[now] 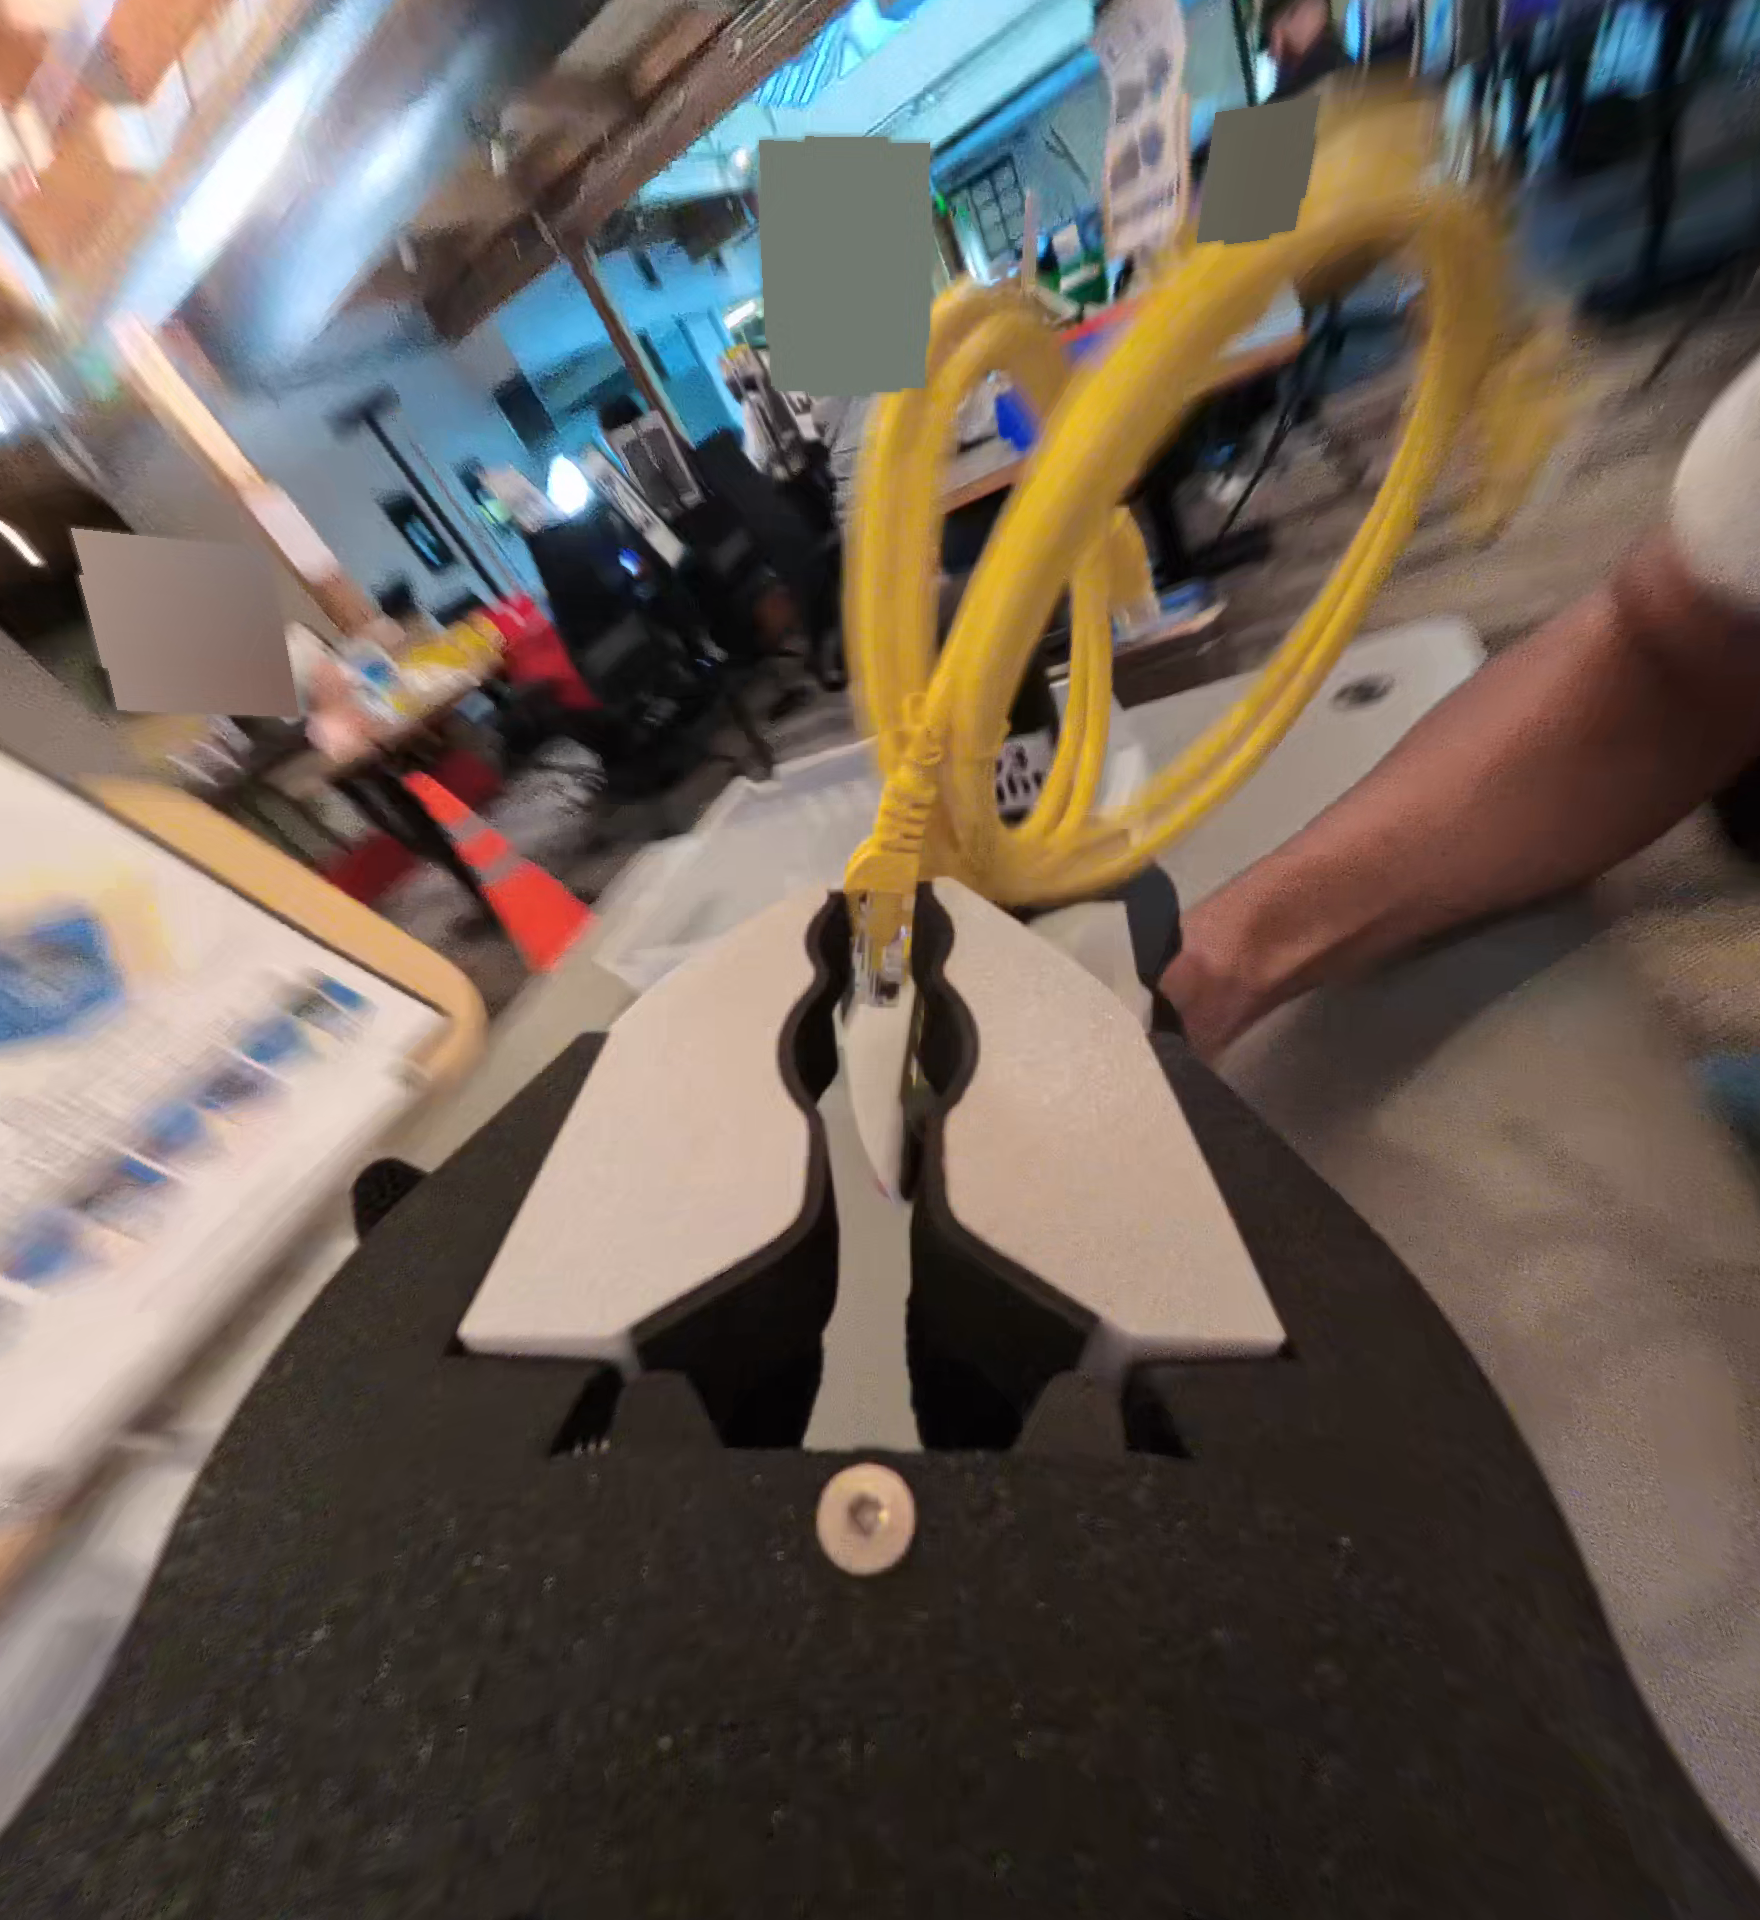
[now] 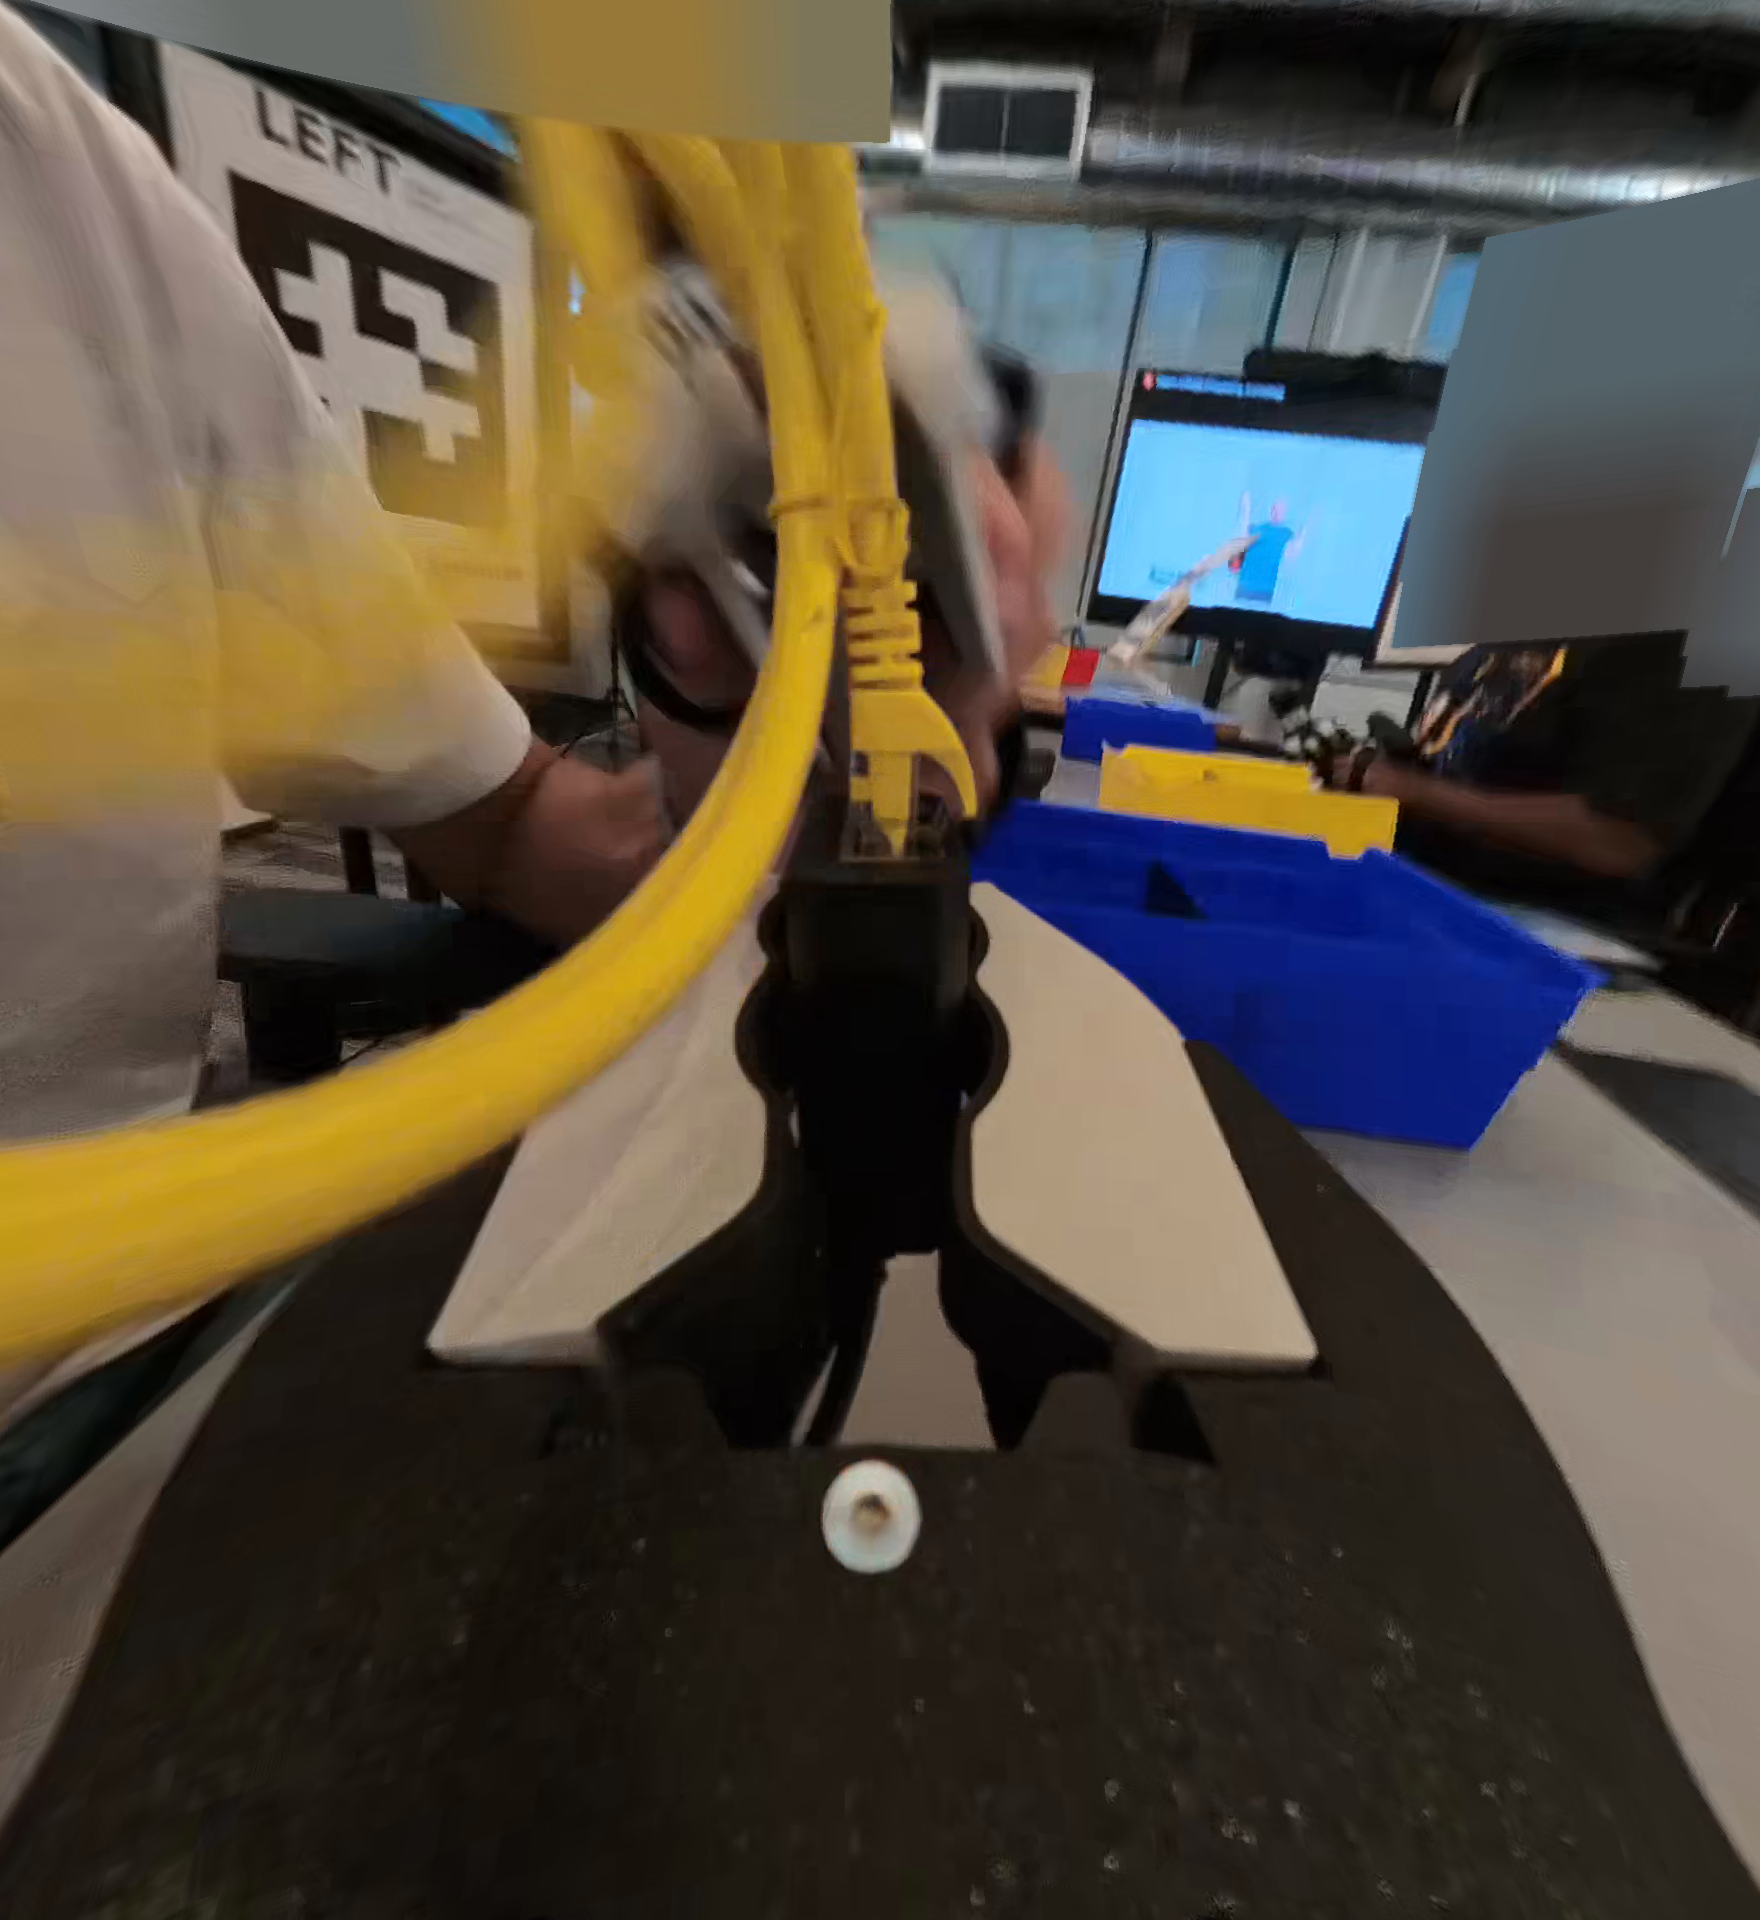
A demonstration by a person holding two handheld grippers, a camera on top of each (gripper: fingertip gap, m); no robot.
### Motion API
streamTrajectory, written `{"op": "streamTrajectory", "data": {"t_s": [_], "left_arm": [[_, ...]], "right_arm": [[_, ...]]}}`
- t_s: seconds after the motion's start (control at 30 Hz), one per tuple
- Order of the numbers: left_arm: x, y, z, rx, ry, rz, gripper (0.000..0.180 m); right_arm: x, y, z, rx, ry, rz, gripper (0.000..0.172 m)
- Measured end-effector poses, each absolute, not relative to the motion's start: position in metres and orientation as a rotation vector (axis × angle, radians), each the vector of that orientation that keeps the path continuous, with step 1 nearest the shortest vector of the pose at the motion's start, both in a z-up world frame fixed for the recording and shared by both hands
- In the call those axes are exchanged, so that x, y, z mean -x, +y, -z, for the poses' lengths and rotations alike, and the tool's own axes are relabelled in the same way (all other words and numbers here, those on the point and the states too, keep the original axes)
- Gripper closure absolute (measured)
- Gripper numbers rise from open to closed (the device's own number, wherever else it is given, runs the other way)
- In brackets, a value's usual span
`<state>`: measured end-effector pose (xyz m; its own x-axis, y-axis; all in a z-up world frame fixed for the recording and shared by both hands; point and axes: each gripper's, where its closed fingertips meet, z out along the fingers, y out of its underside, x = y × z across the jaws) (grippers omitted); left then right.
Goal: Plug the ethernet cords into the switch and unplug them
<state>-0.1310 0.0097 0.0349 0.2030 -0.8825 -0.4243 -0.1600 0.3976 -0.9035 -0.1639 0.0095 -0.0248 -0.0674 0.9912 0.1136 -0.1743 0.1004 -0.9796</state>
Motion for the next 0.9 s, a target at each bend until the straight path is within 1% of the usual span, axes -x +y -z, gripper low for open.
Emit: {"op": "streamTrajectory", "data": {"t_s": [0.03,0.1,0.27,0.3,0.4,0.47,0.67,0.77,0.9], "left_arm": [[0.137,0.016,-0.031,1.122,1.238,0.803,0.169],[0.144,0.018,-0.028,1.128,1.217,0.834,0.169],[0.167,0.004,-0.066,1.011,1.151,0.98,0.168],[0.177,0.007,-0.075,1.009,1.115,1.003,0.168],[0.206,0.021,-0.099,1.017,0.979,1.059,0.168],[0.219,0.033,-0.104,1.067,0.925,1.018,0.168],[0.229,0.074,-0.076,1.313,0.857,0.85,0.168],[0.23,0.099,-0.052,1.501,0.783,0.87,0.168],[0.213,0.119,0.002,1.764,0.643,1.027,0.168]], "right_arm": [[0.165,0.012,0.021,0.987,-1.2,-1.222,0.146],[0.161,0.022,0.02,1.006,-1.182,-1.187,0.145],[0.151,0.047,0.023,1.084,-1.101,-1.058,0.146],[0.149,0.053,0.023,1.101,-1.075,-1.037,0.143],[0.14,0.064,0.019,1.138,-1.006,-1.02,0.146],[0.134,0.069,0.014,1.15,-0.962,-1.018,0.146],[0.118,0.059,-0.006,1.137,-0.941,-0.954,0.146],[0.113,0.037,0.002,1.161,-0.986,-0.921,0.147],[0.102,0.012,0.006,1.176,-0.998,-0.875,0.146]]}}
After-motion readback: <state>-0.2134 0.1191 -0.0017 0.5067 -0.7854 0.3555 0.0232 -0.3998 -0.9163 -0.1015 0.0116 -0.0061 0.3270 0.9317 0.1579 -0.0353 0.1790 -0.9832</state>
